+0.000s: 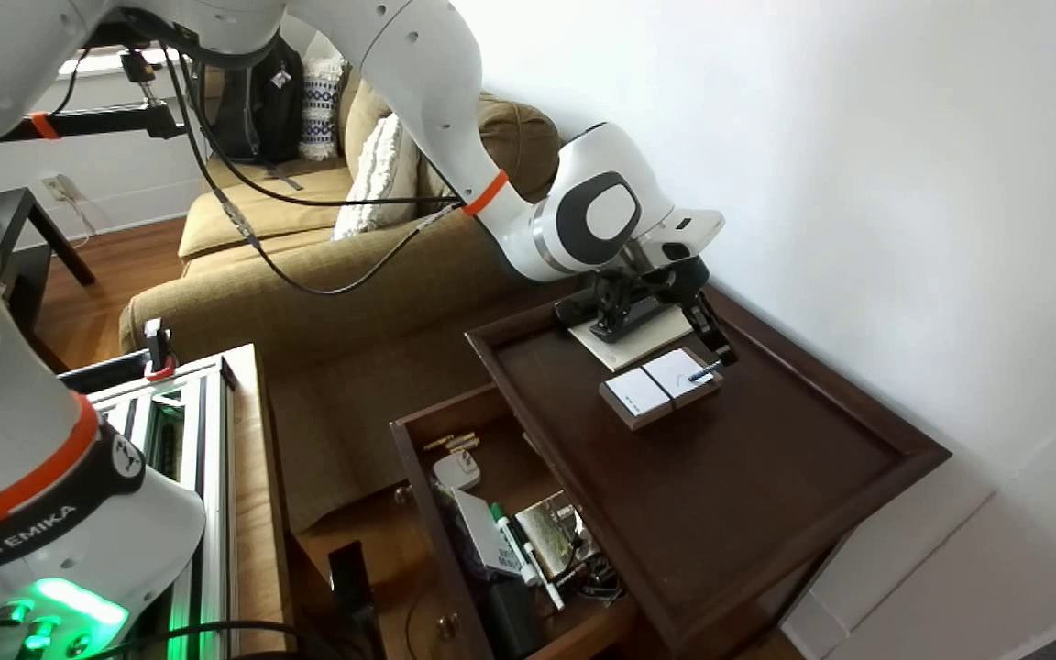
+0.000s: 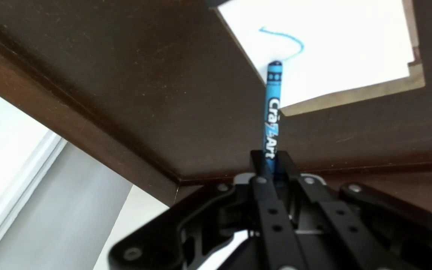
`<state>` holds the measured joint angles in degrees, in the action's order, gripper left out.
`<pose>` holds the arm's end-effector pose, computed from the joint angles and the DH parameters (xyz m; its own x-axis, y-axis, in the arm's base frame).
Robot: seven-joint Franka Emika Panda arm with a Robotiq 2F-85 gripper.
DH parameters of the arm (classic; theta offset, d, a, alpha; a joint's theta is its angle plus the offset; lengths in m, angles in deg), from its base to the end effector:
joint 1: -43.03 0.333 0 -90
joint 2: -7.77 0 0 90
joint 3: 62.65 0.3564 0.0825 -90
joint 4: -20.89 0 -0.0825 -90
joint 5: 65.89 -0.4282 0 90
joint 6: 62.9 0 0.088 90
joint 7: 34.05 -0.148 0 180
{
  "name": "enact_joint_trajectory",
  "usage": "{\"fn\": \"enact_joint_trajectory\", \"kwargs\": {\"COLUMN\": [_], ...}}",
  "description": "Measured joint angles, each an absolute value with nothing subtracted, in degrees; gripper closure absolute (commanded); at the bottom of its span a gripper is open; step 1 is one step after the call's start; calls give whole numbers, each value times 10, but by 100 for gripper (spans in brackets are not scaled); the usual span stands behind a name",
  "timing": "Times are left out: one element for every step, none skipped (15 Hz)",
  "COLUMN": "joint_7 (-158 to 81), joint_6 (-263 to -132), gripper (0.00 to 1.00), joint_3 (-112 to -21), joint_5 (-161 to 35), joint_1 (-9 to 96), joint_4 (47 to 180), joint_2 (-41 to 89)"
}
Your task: Use the marker to write on the paper
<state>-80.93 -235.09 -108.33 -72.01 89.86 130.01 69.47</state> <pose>0.6991 0.0208 0.0603 0.7537 -0.3072 0.5810 -0.5282 -0.8091 0.2575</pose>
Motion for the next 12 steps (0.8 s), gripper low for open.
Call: {"fn": "enact_joint_trajectory", "kwargs": {"joint_7": [-809,-809,-809,-809,-809,-809,-809,-809,-808,-807,-805,-802], "joint_6": [-2351,-2351,-2351,-2351,-2351,-2351,-2351,-2351,-2351,-2351,-2351,-2351], "gripper": [97,97,97,97,97,97,97,97,97,97,97,97], "joint_3": [-1083,-1083,-1083,-1083,-1083,-1083,-1083,-1083,-1083,-1083,-1083,-1083], "joint_5": [-720,-720,-720,-720,-720,-720,-720,-720,-720,-720,-720,-720], "joint_1": [899,899,899,899,899,899,899,899,899,899,899,899], "joint_4": [1300,1300,1300,1300,1300,1300,1300,1300,1300,1300,1300,1299], "joint_2": [695,695,695,695,695,695,695,695,695,695,695,695]}}
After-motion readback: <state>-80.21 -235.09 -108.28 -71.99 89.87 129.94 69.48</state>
